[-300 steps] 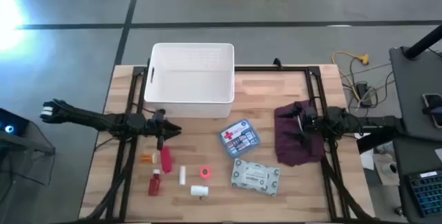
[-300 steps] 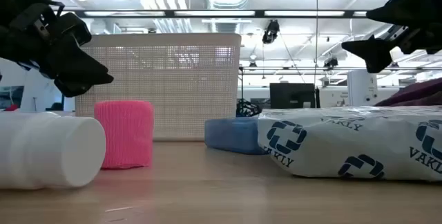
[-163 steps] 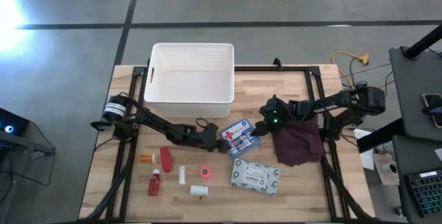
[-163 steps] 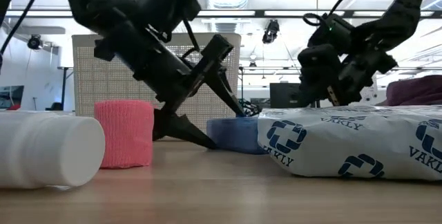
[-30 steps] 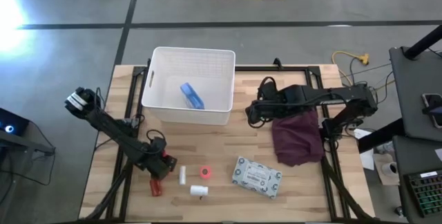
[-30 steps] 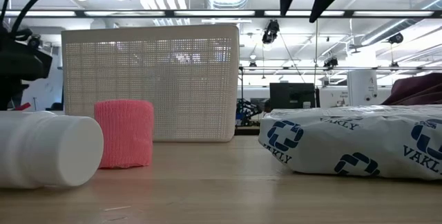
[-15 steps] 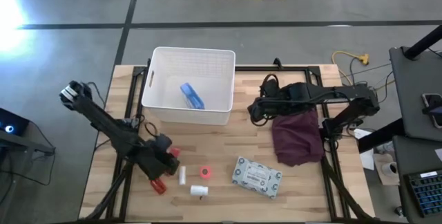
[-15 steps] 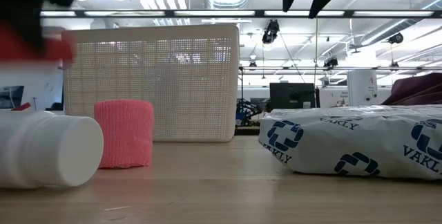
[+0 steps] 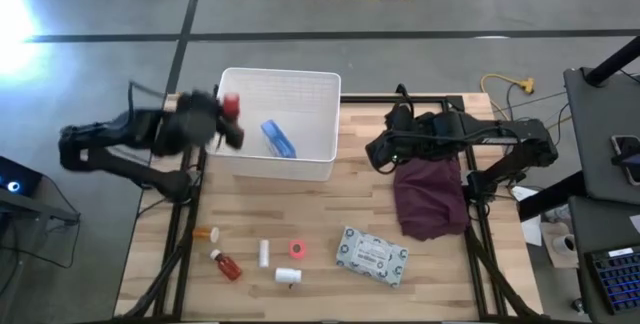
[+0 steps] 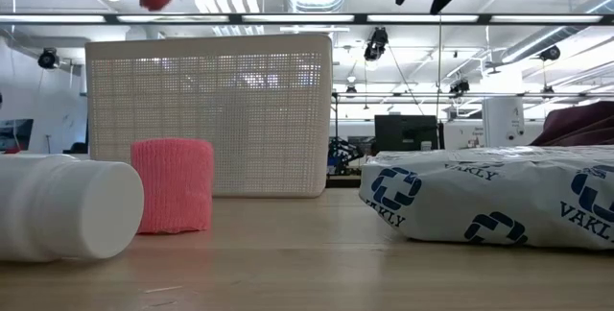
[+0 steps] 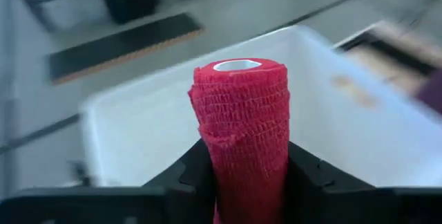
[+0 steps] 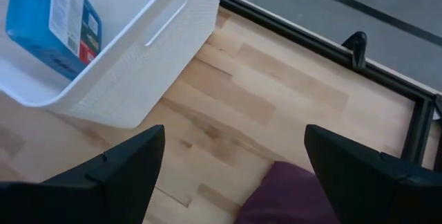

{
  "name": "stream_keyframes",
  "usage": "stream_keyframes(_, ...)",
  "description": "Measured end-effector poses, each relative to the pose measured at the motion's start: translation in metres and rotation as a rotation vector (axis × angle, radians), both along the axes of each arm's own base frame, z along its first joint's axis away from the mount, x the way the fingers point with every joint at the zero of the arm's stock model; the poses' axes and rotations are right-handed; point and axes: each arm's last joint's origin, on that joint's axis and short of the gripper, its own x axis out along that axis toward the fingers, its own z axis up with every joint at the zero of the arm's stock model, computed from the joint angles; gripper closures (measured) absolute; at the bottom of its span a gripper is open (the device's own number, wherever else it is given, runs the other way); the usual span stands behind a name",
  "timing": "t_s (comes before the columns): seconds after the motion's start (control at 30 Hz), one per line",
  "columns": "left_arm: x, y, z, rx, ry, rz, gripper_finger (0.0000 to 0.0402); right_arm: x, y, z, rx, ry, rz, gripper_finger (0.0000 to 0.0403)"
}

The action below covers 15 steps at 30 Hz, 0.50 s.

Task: Pick & place medical supplies in basket/bin
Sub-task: Put the red bandage into the white bin, then put the orange pill bottle into the white bin

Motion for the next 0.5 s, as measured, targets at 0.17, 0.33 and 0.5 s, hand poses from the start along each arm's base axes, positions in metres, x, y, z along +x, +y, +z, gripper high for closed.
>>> stream_keyframes(0.17, 0.003, 0.056, -0.005, -0.122, 0.116, -0.001, 0.0239, 0.001, 0.000, -0.001, -0.001, 0.005, 0.005, 0.0067)
stream_keyframes(0.33, 0.009, 0.090, -0.025, -0.283, 0.125, -0.084, 0.0179, 0.001, 0.000, -0.001, -0.004, 0.015, 0.019, 0.0067)
stream_keyframes(0.5, 0.007, 0.087, -0.015, -0.261, 0.100, -0.112, 0.0148, 0.001, 0.000, -0.001, -0.009, 0.028, 0.034, 0.0067)
